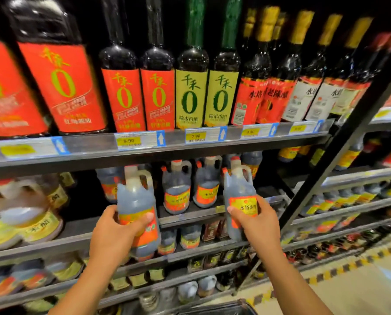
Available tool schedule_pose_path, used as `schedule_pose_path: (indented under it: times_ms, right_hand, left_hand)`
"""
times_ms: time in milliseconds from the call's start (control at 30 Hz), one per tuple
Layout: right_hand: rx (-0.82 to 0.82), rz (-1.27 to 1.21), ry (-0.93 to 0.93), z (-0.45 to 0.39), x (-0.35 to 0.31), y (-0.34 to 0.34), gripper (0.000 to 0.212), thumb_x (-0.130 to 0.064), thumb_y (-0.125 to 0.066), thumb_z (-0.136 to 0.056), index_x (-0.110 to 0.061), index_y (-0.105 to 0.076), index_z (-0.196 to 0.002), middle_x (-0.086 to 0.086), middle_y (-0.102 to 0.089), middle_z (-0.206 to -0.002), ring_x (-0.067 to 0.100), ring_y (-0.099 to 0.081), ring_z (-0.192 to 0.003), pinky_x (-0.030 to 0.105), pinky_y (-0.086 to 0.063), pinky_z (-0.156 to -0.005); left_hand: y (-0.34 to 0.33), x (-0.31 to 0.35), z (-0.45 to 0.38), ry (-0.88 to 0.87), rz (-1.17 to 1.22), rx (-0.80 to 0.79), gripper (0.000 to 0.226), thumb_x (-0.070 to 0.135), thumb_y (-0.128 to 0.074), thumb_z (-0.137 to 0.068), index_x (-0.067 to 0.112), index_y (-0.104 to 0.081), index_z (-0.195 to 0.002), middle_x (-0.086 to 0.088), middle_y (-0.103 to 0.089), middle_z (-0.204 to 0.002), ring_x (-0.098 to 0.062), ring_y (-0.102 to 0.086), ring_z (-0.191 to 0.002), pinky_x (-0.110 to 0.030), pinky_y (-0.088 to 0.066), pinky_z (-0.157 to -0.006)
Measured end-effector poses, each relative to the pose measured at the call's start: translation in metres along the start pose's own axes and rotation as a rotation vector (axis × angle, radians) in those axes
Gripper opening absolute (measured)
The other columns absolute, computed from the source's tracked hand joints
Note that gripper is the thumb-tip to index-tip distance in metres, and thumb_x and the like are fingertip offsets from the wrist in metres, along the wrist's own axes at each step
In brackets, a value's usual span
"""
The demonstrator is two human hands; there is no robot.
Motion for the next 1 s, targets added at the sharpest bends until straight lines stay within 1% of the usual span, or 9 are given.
schedule_pose_path:
  times_ms: [167,300,367,467,533,600,700,833,1000]
  right_hand:
    - [0.023,0.044,-0.015,-0.050,-0.009,0.001,0.035,-0.043,-0.089,-0.083,-0.031,-0.066,-0.106,-0.006,-0.072,-0.097,0.016,-0.071,-0.088,0.045,-0.056,-0.079]
    - [0.070,0.058,-0.042,-0.084,-0.010,-0.008,0.052,-0.049,-0.090,-0.073,-0.024,-0.066,-0.112,0.001,-0.072,-0.103,0.026,-0.071,-0.094,0.051,-0.059,-0.085]
    - [0.091,0.023,-0.047,-0.094,-0.009,-0.014,0.057,-0.049,-0.090,-0.070,-0.022,-0.064,-0.113,0.002,-0.072,-0.104,0.027,-0.071,-0.096,0.051,-0.060,-0.086]
    - [0.119,-0.043,-0.071,-0.105,-0.008,-0.020,0.054,-0.031,-0.093,-0.075,-0.013,-0.059,-0.112,0.007,-0.071,-0.104,0.030,-0.070,-0.097,0.045,-0.056,-0.085]
    - [0.135,-0.076,-0.088,-0.109,-0.006,-0.025,0.055,-0.024,-0.092,-0.074,-0.012,-0.055,-0.112,0.010,-0.069,-0.104,0.032,-0.069,-0.097,0.046,-0.056,-0.084]
    - [0.146,-0.113,-0.090,-0.110,-0.004,-0.030,0.058,-0.016,-0.091,-0.073,-0.012,-0.052,-0.116,0.008,-0.068,-0.104,0.031,-0.069,-0.097,0.048,-0.057,-0.084]
    - [0.126,-0.130,-0.084,-0.110,0.004,-0.038,0.059,-0.008,-0.090,-0.074,-0.011,-0.048,-0.116,0.003,-0.066,-0.102,0.030,-0.068,-0.095,0.044,-0.054,-0.079]
    - [0.103,-0.103,-0.076,-0.106,0.020,-0.044,0.067,-0.009,-0.092,-0.078,-0.013,-0.049,-0.129,0.007,-0.066,-0.117,0.031,-0.066,-0.101,0.047,-0.057,-0.092]
    - [0.074,-0.071,-0.059,-0.104,0.029,-0.046,0.078,-0.010,-0.090,-0.083,-0.015,-0.043,-0.144,0.006,-0.062,-0.129,0.028,-0.064,-0.110,0.045,-0.055,-0.105]
  left_hand:
    - [0.021,0.002,-0.032,0.015,-0.027,0.128,0.067,0.057,-0.095,-0.066,0.026,-0.060,-0.113,-0.001,-0.070,-0.108,-0.029,-0.071,-0.095,-0.055,-0.060,-0.086]
    - [0.026,0.005,-0.049,0.053,-0.029,0.203,0.068,0.067,-0.091,-0.061,0.022,-0.058,-0.100,-0.004,-0.070,-0.104,-0.033,-0.070,-0.094,-0.056,-0.060,-0.086]
    - [0.023,0.011,-0.054,0.053,-0.026,0.225,0.073,0.067,-0.092,-0.060,0.019,-0.058,-0.104,-0.007,-0.069,-0.107,-0.035,-0.069,-0.097,-0.056,-0.060,-0.087]
    - [0.013,0.020,-0.058,0.042,-0.062,0.238,0.076,0.057,-0.095,-0.066,0.016,-0.056,-0.116,-0.008,-0.067,-0.110,-0.035,-0.067,-0.099,-0.053,-0.059,-0.086]
    - [0.004,0.023,-0.057,0.023,-0.042,0.234,0.075,0.050,-0.096,-0.068,0.015,-0.056,-0.121,-0.008,-0.067,-0.111,-0.033,-0.067,-0.099,-0.049,-0.058,-0.086]
    - [-0.006,0.021,-0.055,0.005,-0.019,0.233,0.074,0.042,-0.098,-0.069,0.015,-0.056,-0.124,-0.007,-0.067,-0.112,-0.032,-0.067,-0.101,-0.048,-0.058,-0.088]
    - [-0.021,0.012,-0.051,-0.019,0.023,0.242,0.073,0.031,-0.099,-0.069,0.016,-0.055,-0.126,-0.004,-0.067,-0.111,-0.031,-0.067,-0.101,-0.047,-0.058,-0.089]
    - [-0.035,-0.002,-0.046,-0.017,0.007,0.252,0.067,0.030,-0.099,-0.071,0.015,-0.050,-0.114,-0.006,-0.065,-0.108,-0.032,-0.066,-0.095,-0.044,-0.054,-0.081]
    - [-0.035,-0.007,-0.050,-0.015,-0.070,0.262,0.069,0.035,-0.099,-0.071,0.017,-0.047,-0.112,-0.007,-0.065,-0.107,-0.033,-0.065,-0.094,-0.047,-0.056,-0.079]
Point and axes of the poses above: each hand's wrist, its own z-axis away from the middle knuckle, its own y-axis out of the back of the hand, x = y × z, the point moved 5 cm from there along -z, towards the middle knuckle
